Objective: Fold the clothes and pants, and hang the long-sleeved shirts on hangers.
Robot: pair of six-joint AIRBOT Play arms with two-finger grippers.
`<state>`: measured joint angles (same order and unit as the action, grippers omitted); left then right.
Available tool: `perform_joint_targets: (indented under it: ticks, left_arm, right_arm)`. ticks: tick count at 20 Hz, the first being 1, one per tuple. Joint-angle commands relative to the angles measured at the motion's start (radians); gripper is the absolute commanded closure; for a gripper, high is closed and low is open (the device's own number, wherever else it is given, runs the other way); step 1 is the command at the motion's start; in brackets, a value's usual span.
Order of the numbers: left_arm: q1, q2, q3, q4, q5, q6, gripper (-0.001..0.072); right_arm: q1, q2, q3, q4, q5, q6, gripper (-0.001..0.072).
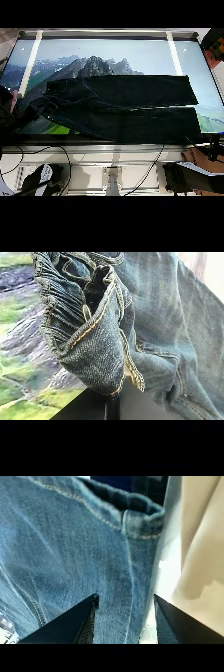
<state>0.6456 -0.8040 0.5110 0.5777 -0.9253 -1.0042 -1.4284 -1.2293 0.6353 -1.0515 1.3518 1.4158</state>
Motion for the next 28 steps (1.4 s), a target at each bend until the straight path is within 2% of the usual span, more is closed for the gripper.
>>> perform_joint_targets:
  ticks: [1,8,14,19,20,21,22,24,25,26,28]
  left_arm:
    - [0.0,0.001,0.001,-0.011,0.0,0.003,0.0687]
    - [0.0,0.001,0.001,-0.011,0.001,0.003,0.0688]
    - [0.0,0.001,0.001,-0.041,0.001,0.003,0.0688]
    - [0.0,0.001,0.001,-0.041,0.002,0.003,0.0688]
    - [0.0,0.001,0.001,-0.041,0.003,0.003,0.0688]
    - [0.0,0.001,0.002,-0.041,0.005,0.003,0.0688]
    - [0.0,0.001,0.003,-0.041,0.005,0.003,0.0687]
    - [0.001,0.001,0.008,-0.041,0.024,0.003,0.0688]
    - [0.002,0.001,0.014,-0.04,0.034,0.003,0.0687]
    - [0.002,0.001,0.024,-0.04,0.039,0.003,0.0688]
    - [0.002,0.001,0.053,-0.026,0.039,0.004,0.0688]
  right_arm:
    - [-0.003,-0.01,0.0,-0.033,-0.029,0.028,0.0306]
    - [0.008,-0.068,0.0,-0.018,-0.093,0.045,0.0308]
    - [0.128,-0.092,0.0,0.042,-0.222,0.065,0.0308]
    - [0.231,-0.103,0.005,0.087,-0.275,0.068,0.0315]
    - [0.24,-0.103,0.011,0.087,-0.272,0.068,0.0353]
    - [0.241,-0.102,0.016,0.088,-0.265,0.067,0.0441]
    - [0.241,-0.102,0.023,0.086,-0.249,0.067,0.0472]
    - [0.24,-0.099,0.038,0.077,-0.217,0.064,0.0474]
    - [0.24,-0.093,0.046,0.077,-0.204,0.064,0.0498]
    - [0.24,-0.086,0.056,0.079,-0.182,0.064,0.0579]
    - [0.24,-0.067,0.085,0.081,-0.128,0.062,0.0696]
